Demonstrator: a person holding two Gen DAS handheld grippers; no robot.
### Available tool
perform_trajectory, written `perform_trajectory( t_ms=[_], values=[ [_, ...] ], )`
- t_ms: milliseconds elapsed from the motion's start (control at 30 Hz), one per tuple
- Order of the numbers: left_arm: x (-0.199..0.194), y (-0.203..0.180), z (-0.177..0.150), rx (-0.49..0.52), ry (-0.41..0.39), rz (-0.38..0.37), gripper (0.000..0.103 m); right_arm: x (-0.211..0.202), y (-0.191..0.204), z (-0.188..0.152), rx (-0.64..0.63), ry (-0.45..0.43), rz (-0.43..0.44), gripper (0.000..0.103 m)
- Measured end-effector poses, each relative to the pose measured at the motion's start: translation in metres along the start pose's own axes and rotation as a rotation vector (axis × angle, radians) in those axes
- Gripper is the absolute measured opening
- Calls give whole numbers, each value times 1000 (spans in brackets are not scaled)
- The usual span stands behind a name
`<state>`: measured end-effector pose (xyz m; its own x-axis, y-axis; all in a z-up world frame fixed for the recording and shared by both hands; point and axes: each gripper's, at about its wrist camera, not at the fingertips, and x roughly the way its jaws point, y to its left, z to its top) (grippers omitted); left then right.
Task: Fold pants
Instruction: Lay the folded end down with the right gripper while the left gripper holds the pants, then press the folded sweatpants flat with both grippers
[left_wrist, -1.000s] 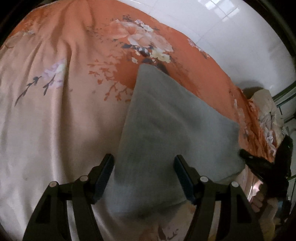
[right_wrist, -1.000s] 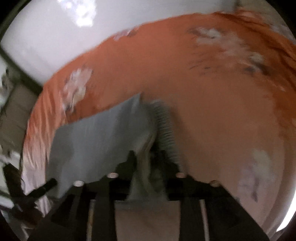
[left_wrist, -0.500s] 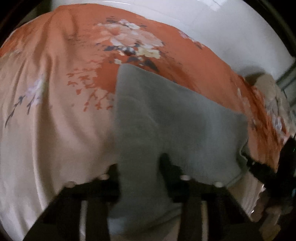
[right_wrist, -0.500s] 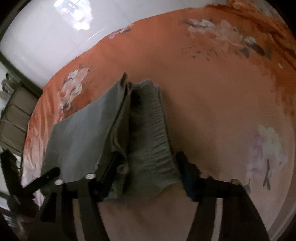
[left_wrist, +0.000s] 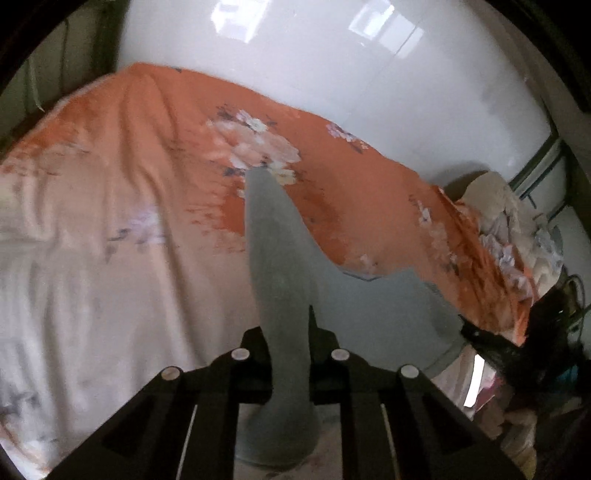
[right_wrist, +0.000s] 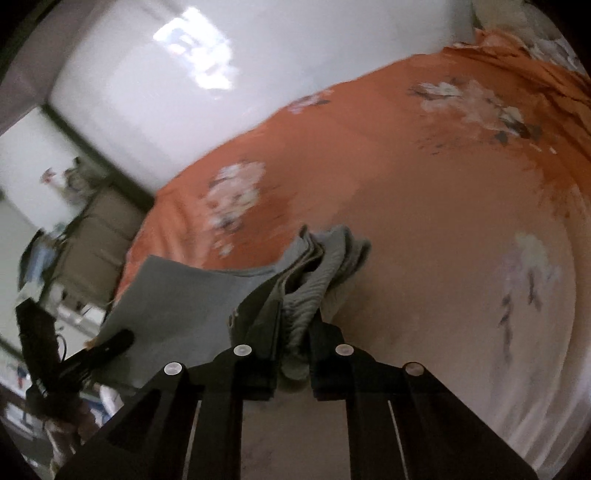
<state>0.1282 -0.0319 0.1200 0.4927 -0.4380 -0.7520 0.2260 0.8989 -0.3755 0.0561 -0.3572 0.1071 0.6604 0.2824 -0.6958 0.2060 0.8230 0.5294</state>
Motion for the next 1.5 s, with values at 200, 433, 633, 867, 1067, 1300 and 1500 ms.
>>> perform_trajectory(
  t_ms=[200,433,633,867,1067,1300,1500],
  values=[
    [-31,48,-48,-38,56,92,12,-5,42,-69,-97,26,-2,13],
    [-28,72,-89,-83,130,157,17,16,39,-116,-125,126,-235,19],
    [-68,61,-91,-59,37,213,35,-25,43,-113,-125,61,-218,21],
    [-93,33,-92,-21,-42,154,36,-35,71,-121,-190,38,-148,26],
    [-65,28,-105,-19,40,138,36,-10,75,-138,-235,100,-119,27],
    [-21,63,-131,-75,203,241,34,34,51,-158,-226,217,-213,27],
    [-16,94,-139,-235,210,205,19,40,39,-162,-181,275,-187,27]
  ],
)
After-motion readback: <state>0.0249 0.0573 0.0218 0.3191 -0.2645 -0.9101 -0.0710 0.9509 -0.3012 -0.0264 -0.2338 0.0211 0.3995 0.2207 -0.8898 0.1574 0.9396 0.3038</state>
